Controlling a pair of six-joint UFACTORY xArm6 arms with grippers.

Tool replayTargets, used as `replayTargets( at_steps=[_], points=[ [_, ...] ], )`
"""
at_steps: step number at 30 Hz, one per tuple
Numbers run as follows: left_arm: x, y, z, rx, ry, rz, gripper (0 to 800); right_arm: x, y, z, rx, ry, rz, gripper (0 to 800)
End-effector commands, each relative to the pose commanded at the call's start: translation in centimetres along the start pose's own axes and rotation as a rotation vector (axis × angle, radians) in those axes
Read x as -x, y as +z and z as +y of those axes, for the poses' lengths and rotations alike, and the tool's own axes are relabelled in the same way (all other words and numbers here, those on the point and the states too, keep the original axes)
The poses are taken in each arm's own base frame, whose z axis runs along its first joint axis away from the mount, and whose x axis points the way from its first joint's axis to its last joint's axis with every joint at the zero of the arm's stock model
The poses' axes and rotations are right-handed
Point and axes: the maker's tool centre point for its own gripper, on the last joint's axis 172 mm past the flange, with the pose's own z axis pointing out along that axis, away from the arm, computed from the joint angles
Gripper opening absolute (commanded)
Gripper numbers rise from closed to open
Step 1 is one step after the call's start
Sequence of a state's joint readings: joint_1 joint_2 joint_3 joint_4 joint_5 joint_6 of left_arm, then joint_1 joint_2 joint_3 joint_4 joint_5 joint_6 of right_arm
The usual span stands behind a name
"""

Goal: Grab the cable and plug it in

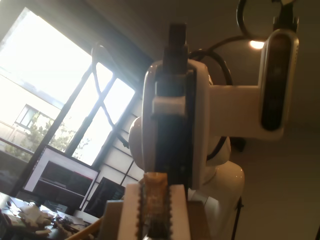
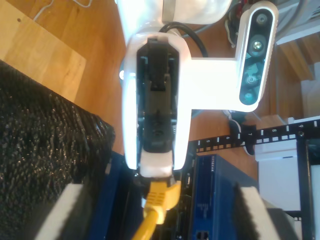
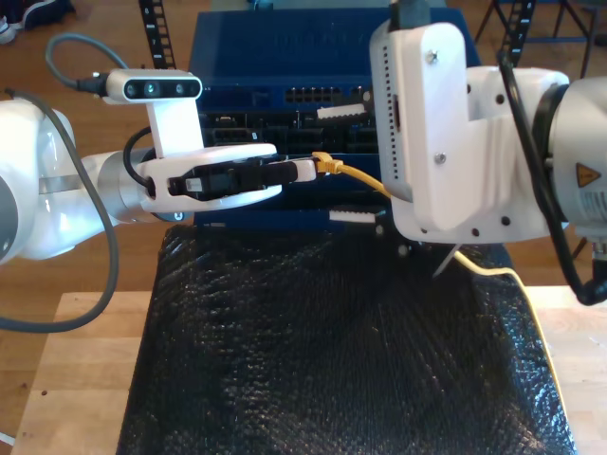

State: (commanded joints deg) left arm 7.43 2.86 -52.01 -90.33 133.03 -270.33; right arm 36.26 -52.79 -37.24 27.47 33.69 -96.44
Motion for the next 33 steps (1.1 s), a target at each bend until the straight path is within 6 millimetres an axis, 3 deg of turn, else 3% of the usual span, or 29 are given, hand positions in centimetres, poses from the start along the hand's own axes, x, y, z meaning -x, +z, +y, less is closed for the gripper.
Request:
replayTargets(
  at_steps=[11,13,18,29,33],
  points=[
    [0.00,0.00,0.00,0.000,0.000,0.000,13,-0.01,-0.10,-0.09,0.002,0.002,0.001,537],
    [0.00,0.00,0.00,0.000,-0.002,0.000,13,-0.04,-0.16,-0.06,0.003,0.004,0.002,470],
    [0.00,0.00,0.00,0.000,-0.002,0.000,13,-0.06,-0.10,-0.15,0.001,0.005,0.002,418],
    [0.00,0.06,0.21,0.008,-0.002,0.000,13,0.17,0.12,-0.50,-0.006,0.007,-0.001,399],
    [0.00,0.06,0.21,0.008,-0.002,0.000,13,0.11,0.12,-0.48,-0.005,0.010,0.001,354]
  ],
)
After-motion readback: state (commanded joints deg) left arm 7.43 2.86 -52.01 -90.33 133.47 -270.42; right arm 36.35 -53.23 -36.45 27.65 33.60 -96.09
